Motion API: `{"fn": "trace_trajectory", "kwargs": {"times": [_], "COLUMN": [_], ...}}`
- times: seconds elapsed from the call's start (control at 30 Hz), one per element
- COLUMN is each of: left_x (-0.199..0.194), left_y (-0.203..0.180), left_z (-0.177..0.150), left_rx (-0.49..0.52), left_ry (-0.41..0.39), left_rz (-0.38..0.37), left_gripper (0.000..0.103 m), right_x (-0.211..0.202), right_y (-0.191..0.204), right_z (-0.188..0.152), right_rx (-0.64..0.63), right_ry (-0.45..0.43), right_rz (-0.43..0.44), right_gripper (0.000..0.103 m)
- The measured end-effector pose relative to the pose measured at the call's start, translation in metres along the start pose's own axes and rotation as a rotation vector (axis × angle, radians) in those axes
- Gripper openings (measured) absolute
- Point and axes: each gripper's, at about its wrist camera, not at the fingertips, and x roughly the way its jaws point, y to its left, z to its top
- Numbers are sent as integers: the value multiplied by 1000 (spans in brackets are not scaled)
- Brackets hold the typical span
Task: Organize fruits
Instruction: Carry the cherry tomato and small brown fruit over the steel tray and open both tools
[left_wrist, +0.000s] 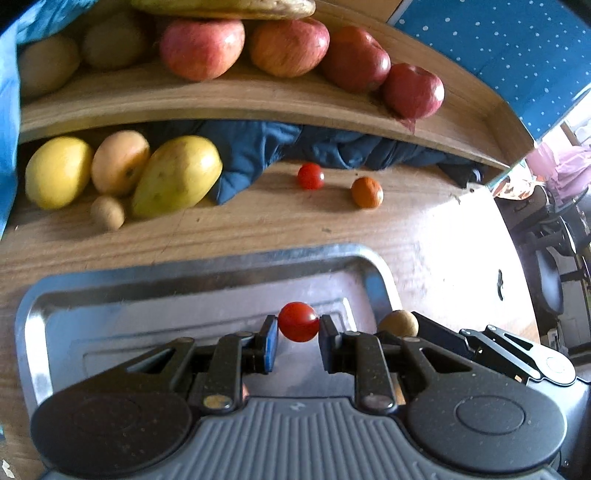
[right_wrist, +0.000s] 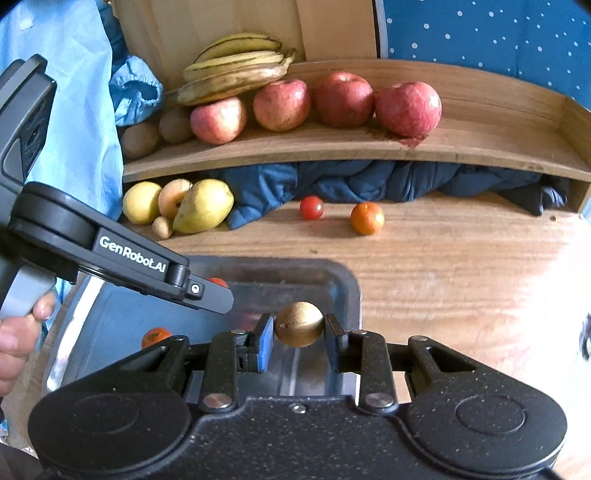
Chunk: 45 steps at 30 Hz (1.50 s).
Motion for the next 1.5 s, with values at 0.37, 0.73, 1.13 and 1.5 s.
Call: {"fn": "trace_trajectory", "kwargs": {"times": [0.37,0.73,1.13,1.5], "left_x": [-10,-6,-8,-12], "left_y": [-4,-9,-5,1], "left_z": [-22,-39,-49,-57], "left_rx": [95,170,186,181], "left_ry": [35,100,132,142], "left_rz": [-51,-66,-54,-44], "left_gripper": [25,26,26,26], "right_x": [-13,-28,-34,-37], "right_y": [19,21,29,36], "right_z": [-25,-49,-66,-70], "right_rx": [56,137,163,149], "right_ry": [10,19,37,52], "right_rz": [-62,-156,-195,-203], "right_gripper": [31,31,31,31]}}
